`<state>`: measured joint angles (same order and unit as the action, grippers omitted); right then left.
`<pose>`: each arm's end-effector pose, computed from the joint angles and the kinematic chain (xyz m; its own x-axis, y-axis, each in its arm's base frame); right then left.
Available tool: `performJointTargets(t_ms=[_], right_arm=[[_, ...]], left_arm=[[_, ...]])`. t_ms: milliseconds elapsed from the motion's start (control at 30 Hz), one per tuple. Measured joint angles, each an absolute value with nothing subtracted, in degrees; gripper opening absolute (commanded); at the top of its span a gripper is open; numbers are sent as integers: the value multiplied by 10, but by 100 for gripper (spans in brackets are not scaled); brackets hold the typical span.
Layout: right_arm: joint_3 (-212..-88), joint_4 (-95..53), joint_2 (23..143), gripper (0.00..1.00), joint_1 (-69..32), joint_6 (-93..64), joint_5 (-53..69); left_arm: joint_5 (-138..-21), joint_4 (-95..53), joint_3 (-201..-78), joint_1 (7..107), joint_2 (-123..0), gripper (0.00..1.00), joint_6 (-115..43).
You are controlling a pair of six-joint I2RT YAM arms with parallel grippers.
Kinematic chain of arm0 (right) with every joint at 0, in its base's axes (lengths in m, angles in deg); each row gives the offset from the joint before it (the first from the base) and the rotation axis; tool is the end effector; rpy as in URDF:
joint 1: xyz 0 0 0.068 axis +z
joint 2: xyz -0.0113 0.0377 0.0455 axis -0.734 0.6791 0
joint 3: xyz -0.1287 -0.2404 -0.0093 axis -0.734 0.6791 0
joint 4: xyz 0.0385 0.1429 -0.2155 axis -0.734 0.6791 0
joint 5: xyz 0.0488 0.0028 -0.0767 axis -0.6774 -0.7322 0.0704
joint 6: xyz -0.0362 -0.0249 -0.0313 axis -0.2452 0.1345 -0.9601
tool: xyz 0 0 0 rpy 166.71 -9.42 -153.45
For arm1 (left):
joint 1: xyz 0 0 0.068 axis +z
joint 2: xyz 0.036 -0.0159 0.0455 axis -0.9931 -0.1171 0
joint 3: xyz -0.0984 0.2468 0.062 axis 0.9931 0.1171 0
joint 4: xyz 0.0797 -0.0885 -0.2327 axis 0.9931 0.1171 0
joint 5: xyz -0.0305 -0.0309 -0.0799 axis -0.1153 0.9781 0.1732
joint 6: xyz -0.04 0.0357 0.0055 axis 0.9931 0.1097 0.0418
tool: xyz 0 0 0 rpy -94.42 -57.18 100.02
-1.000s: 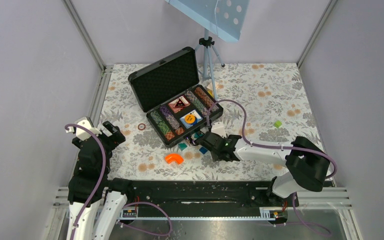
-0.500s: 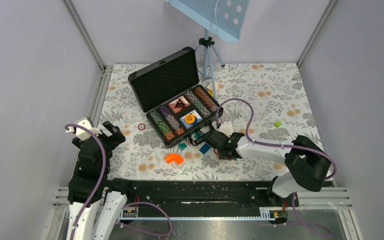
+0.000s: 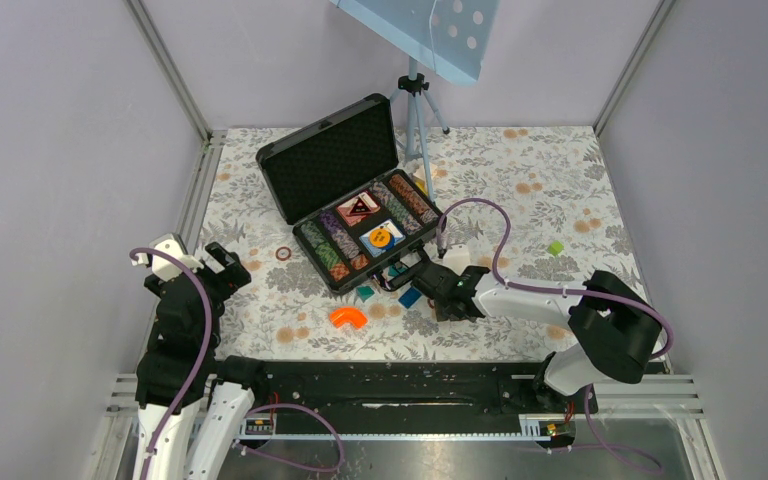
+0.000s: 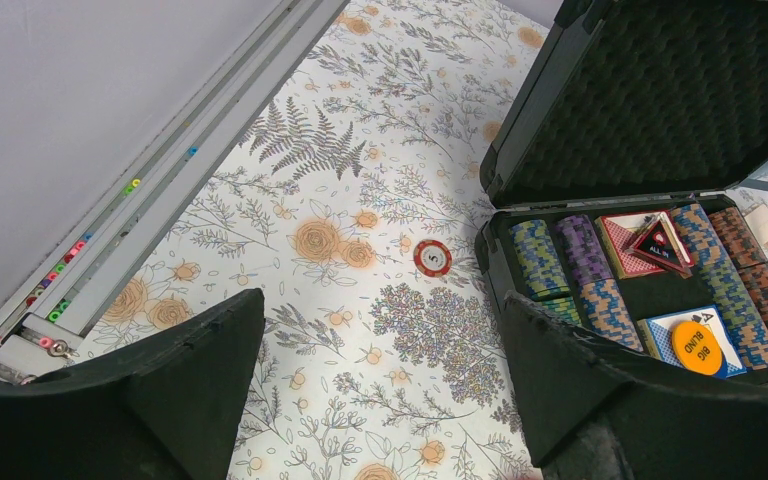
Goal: Pack up texas hold em set
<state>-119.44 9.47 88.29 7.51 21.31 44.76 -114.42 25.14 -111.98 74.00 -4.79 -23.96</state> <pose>0.1632 0.2009 0.1601 -0.8308 -0.1510 -0.5358 -0.0917 0.9865 -0.1358 0.0654 0.0056 0.3259 -0.1680 -0.3303 -0.9288 -0.3776 0.8919 -0.2489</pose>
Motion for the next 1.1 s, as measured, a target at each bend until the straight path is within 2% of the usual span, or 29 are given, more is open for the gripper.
performJointTargets(t_ms=[333, 667, 1100], right_arm=[[-1202, 111, 863, 68, 75, 208, 448], [-1265, 115, 832, 69, 84, 189, 431], [-1680, 101, 1115, 70, 172, 71, 371]], left_arm=[[-1147, 252, -1120, 740, -52, 87, -237], [-1155, 253, -1120, 739, -87, 88, -230], [-1165, 287, -1147, 739, -124, 89, -229]])
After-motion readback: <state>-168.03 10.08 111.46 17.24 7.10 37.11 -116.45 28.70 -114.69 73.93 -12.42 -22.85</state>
